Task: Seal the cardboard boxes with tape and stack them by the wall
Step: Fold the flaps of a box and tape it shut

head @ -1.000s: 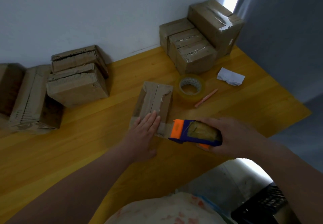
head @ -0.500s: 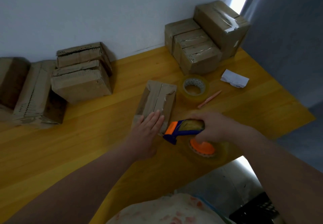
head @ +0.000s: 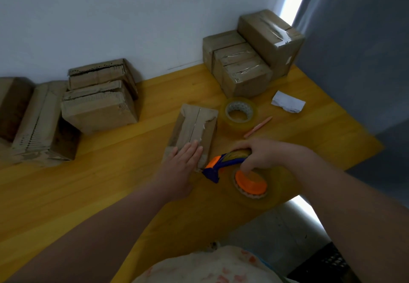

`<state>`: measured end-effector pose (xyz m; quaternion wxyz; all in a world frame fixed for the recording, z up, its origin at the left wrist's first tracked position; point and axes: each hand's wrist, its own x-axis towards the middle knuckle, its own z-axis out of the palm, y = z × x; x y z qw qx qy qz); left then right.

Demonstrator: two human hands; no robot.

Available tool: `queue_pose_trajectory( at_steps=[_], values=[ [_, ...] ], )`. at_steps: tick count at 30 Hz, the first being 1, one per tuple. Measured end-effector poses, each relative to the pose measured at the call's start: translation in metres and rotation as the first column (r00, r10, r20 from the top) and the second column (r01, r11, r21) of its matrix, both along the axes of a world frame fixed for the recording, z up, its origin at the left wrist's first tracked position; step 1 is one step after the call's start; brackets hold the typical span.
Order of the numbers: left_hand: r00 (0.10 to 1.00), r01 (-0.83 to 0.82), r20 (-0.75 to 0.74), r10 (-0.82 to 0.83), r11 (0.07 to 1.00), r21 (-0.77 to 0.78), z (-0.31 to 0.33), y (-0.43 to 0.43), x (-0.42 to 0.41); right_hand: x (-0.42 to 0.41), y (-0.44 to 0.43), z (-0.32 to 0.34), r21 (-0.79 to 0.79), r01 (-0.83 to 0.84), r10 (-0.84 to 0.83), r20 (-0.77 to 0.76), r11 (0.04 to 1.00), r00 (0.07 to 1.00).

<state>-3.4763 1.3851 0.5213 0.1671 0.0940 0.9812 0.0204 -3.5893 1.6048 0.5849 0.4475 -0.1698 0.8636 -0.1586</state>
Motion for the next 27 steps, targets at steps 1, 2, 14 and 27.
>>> queue_pose_trajectory(
  at_steps=[1, 2, 14, 27],
  values=[
    [1.0, 0.0, 0.001, 0.0, 1.0, 0.001, 0.001, 0.0, 0.0, 0.002, -0.001, 0.001, 0.043, -0.026, 0.027, -0.022, 0.999, 0.999],
    [1.0, 0.0, 0.002, 0.0, 1.0, -0.001, 0.002, 0.0, 0.0, 0.006, 0.0, 0.002, 0.106, -0.065, 0.07, -0.042, 0.992, 0.997],
    [0.991, -0.046, -0.121, 0.051, 0.998, 0.041, 0.004, 0.0, -0.001, 0.032, 0.017, -0.02, 0.137, 0.049, 0.045, -0.609, 0.989, 0.792],
    [0.892, -0.047, -0.444, 0.083, 0.995, 0.092, 0.045, -0.022, -0.012, 0.036, -0.013, -0.021, -0.034, -0.037, 0.007, -0.64, 0.999, 0.768]
  ],
)
